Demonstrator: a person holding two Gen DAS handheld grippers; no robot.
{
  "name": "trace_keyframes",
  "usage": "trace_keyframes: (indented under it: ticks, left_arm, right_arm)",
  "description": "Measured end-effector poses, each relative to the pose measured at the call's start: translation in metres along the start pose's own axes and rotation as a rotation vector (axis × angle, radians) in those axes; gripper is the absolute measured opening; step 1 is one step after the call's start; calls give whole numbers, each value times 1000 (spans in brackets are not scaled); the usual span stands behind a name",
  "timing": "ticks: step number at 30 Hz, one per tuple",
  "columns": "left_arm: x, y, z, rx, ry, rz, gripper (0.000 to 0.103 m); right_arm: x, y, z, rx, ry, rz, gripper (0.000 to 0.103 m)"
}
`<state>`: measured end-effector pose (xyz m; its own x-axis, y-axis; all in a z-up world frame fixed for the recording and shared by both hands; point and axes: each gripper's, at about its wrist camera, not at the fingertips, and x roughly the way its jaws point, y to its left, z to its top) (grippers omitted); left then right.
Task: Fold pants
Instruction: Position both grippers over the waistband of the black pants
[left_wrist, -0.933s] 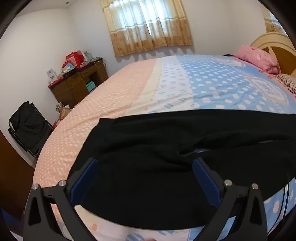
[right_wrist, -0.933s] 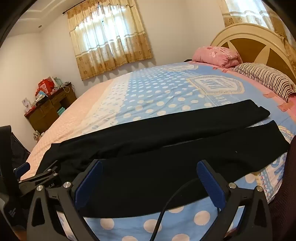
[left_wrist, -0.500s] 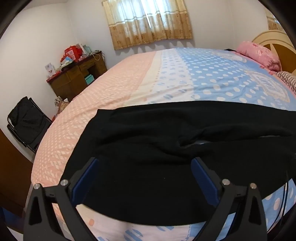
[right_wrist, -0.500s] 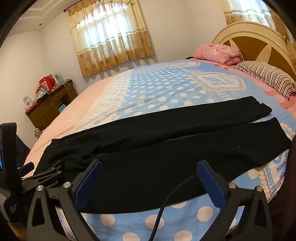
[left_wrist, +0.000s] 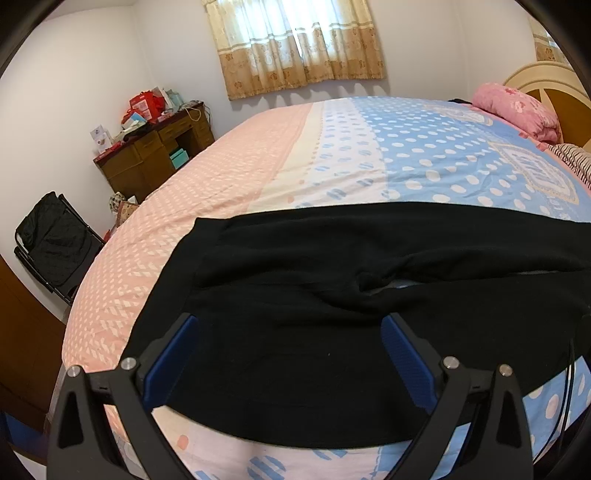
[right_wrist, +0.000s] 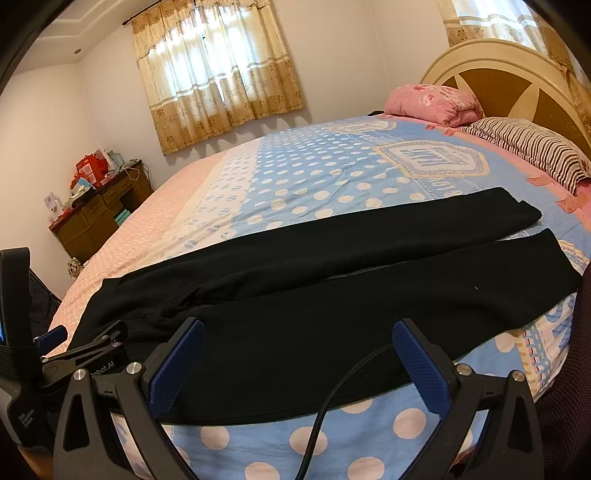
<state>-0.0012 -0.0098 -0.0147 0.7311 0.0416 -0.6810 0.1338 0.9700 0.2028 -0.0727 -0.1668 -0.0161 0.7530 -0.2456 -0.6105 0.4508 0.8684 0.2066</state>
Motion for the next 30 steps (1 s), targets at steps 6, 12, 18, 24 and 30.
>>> trace_keyframes:
  ticks: [6, 12, 18, 24, 30]
  left_arm:
    - [0, 6, 2, -1, 0, -7, 101]
    - [-1, 5, 2, -5, 0, -17, 101]
    - [-2, 2, 3, -6, -3, -22, 101]
    - [-2, 6, 2, -8, -1, -22, 101]
    - [-3, 7, 4, -9, 4, -28, 101]
  right_arm:
    - [-1, -1, 0, 6, -5, -1, 102]
    - [-1, -1, -1, 6, -5, -1, 102]
    - [-1, -1, -1, 6, -6, -2, 102]
    - [-1, -1, -1, 7, -7, -4, 102]
    - [-1, -1, -1, 5, -5, -2, 102]
